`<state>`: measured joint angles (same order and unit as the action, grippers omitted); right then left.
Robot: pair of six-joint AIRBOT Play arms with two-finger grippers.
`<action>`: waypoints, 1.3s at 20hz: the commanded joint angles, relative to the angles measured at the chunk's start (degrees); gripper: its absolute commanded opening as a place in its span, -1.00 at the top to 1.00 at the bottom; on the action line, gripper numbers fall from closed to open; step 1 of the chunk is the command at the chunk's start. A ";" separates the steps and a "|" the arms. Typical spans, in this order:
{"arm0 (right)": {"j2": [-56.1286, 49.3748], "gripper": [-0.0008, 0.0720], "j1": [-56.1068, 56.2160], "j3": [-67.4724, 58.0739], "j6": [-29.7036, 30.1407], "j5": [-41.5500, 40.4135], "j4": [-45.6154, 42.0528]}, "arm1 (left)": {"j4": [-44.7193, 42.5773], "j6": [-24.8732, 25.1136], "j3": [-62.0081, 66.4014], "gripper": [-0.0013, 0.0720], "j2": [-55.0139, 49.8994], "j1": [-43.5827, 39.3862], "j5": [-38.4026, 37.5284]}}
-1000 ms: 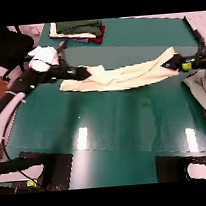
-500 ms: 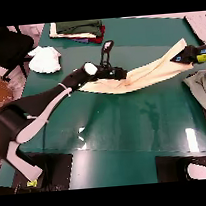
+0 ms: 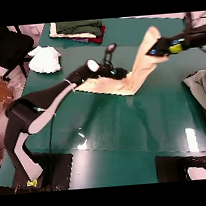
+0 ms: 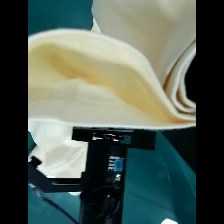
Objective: Fold the shirts.
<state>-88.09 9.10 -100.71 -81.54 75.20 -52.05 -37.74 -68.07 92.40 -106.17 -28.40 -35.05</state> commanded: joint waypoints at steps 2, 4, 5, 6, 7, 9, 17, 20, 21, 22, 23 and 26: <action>-9.33 0.93 11.52 -7.17 -5.01 -5.38 -2.08 | -22.97 -17.73 1.53 0.88 9.68 12.20 -7.21; -13.70 0.93 15.32 -10.93 -6.56 -9.29 -2.08 | -34.12 -21.51 1.46 0.88 16.70 18.14 -12.20; -16.17 0.93 16.92 -13.20 -7.61 -11.19 -2.05 | -36.24 -21.05 1.46 0.88 20.00 20.50 -14.21; -18.53 0.93 18.36 -15.19 -8.66 -13.07 -2.05 | -36.74 -19.19 1.46 0.88 22.97 22.36 -16.00; -20.87 0.93 19.89 -16.79 -9.94 -15.34 -1.95 | -36.76 -18.14 1.46 0.88 25.46 23.65 -17.64; -24.37 0.93 22.69 -17.00 -11.74 -19.47 -0.28 | -36.94 -16.94 1.44 0.88 29.81 25.07 -19.98; -33.07 -0.35 31.01 -15.54 -12.00 -28.79 10.91 | -33.97 -16.98 0.68 0.88 33.81 25.46 -22.64; -28.98 -0.39 27.96 -13.75 -9.42 -28.48 11.41 | -33.97 -16.96 0.61 0.88 33.81 25.46 -23.19; -27.10 -0.40 26.16 -12.66 -9.44 -27.26 11.02 | -33.94 -16.96 0.61 0.87 33.81 25.46 -23.54; -24.92 -0.41 23.89 -11.21 -9.44 -24.17 9.25 | -33.79 -16.96 0.61 0.87 33.79 25.46 -24.17; -22.71 -0.46 21.57 -9.38 -9.44 -20.63 6.78 | -33.75 -16.96 0.55 0.87 33.79 25.46 -25.18; -15.06 -0.87 13.35 0.55 -9.42 -15.41 1.55 | -33.62 -16.96 -1.31 0.87 33.79 25.46 -27.50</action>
<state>-108.95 28.64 -107.04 -91.24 54.46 -46.30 -71.55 -85.06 92.23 -72.42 -2.94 -60.14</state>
